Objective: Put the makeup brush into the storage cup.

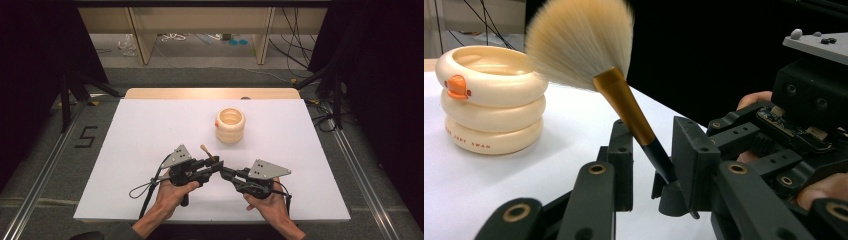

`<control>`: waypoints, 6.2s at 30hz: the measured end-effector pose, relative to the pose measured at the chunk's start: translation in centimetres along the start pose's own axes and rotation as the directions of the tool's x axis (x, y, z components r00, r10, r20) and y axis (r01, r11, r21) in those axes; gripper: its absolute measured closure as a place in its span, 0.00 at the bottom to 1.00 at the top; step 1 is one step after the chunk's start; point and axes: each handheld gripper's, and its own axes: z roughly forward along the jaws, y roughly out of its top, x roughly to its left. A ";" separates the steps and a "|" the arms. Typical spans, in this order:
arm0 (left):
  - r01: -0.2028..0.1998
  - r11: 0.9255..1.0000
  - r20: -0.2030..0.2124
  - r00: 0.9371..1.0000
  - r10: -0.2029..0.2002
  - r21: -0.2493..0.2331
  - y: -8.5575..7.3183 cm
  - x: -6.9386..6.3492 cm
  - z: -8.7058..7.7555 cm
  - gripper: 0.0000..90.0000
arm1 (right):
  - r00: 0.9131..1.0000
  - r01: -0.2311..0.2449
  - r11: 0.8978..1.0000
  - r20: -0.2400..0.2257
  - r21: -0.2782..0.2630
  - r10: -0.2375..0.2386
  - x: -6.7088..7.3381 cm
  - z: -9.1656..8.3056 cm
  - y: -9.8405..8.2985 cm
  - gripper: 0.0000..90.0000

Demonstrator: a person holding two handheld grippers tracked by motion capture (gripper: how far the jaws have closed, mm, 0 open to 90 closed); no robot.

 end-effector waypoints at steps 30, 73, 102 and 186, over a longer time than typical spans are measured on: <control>-0.011 1.000 0.061 0.998 0.010 0.014 0.3 0.1 -0.4 0.93 | 0.999 -0.042 0.998 0.010 0.035 0.042 -0.2 -0.1 0.0 0.54; -0.075 0.994 -0.149 0.985 0.086 0.075 4.3 5.3 -0.7 0.93 | 0.966 -0.154 0.985 0.222 0.074 0.134 -2.7 -6.0 -1.2 0.25; -0.108 0.990 -0.200 0.972 0.125 0.092 9.1 7.4 1.2 0.93 | 0.965 -0.146 0.986 0.234 0.084 0.123 -2.9 -6.3 -1.5 0.21; -0.112 0.990 -0.260 0.957 0.131 0.088 13.2 9.8 11.2 0.92 | 0.969 -0.171 0.982 0.195 0.074 0.154 -2.8 -5.9 -1.6 0.22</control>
